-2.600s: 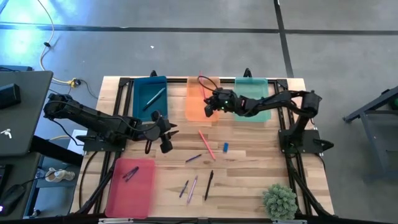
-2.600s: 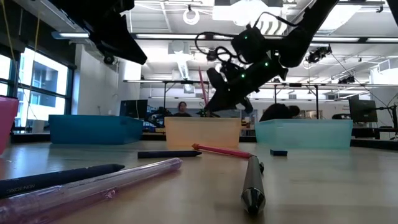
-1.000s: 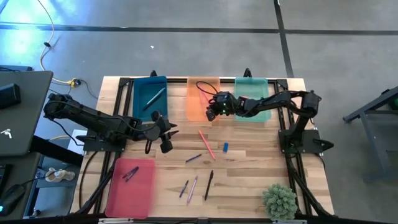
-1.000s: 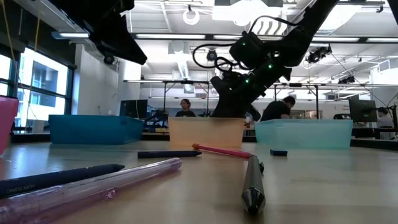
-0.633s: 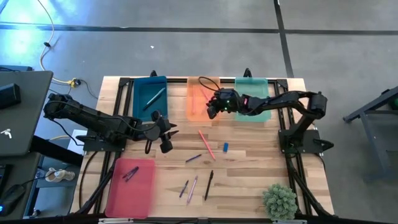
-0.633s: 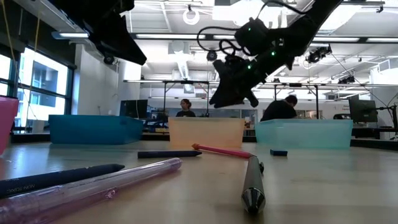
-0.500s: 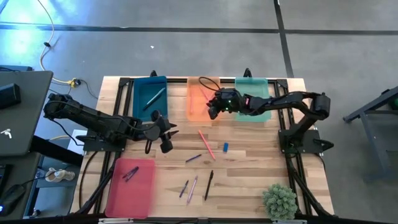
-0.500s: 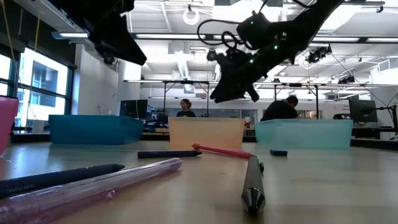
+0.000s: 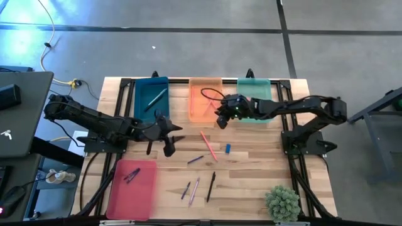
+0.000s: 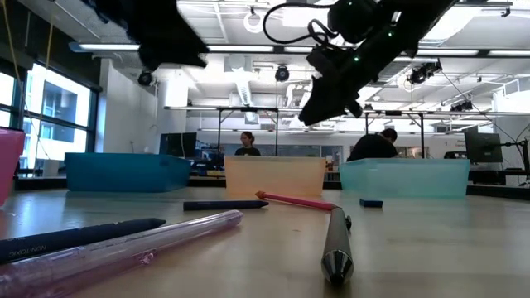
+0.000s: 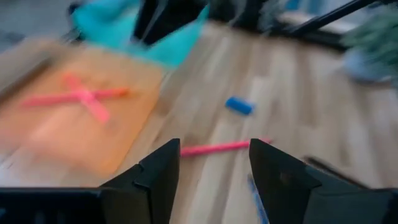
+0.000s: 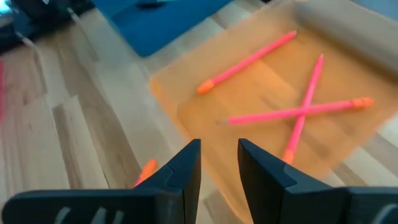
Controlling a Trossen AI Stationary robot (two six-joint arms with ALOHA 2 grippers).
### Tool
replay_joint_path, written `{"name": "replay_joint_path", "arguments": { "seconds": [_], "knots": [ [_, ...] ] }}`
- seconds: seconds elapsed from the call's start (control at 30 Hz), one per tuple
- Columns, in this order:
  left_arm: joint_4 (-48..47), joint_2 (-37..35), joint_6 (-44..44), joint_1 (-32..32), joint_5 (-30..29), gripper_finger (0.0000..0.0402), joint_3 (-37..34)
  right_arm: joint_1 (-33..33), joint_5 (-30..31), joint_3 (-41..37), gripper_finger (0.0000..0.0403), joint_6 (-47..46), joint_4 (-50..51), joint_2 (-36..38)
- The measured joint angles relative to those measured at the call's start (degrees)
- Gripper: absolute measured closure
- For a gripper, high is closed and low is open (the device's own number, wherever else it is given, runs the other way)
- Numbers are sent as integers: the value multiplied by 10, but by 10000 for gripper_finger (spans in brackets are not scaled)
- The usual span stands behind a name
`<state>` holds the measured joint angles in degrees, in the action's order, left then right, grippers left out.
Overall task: Sort crayons/erasers/pens/pencils in bins
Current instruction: Put the top crayon into the pink bin
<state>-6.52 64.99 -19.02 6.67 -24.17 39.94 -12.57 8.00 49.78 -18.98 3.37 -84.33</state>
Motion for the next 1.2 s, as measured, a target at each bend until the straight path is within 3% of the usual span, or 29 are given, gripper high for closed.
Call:
{"name": "replay_joint_path", "arguments": {
  "seconds": [0.17, 0.4, 0.53, 0.87, 1.2],
  "knots": [
    [28, 10, 51, -12, 43, 218, 31, 11, 30, 0, 307, 9, 63, 27],
    [-69, 59, 61, -37, 79, 218, 120, 10, 42, 0, 307, 0, 105, 72],
    [-110, 104, 33, -37, 103, 218, 144, 10, 60, 0, 307, 0, 125, 87],
    [-113, 221, -49, -28, 195, 218, 154, 10, 60, 0, 307, -4, 160, 91],
    [-191, 322, -55, -28, 198, 218, 230, 10, 60, 0, 307, -5, 166, 90]
  ]
}}
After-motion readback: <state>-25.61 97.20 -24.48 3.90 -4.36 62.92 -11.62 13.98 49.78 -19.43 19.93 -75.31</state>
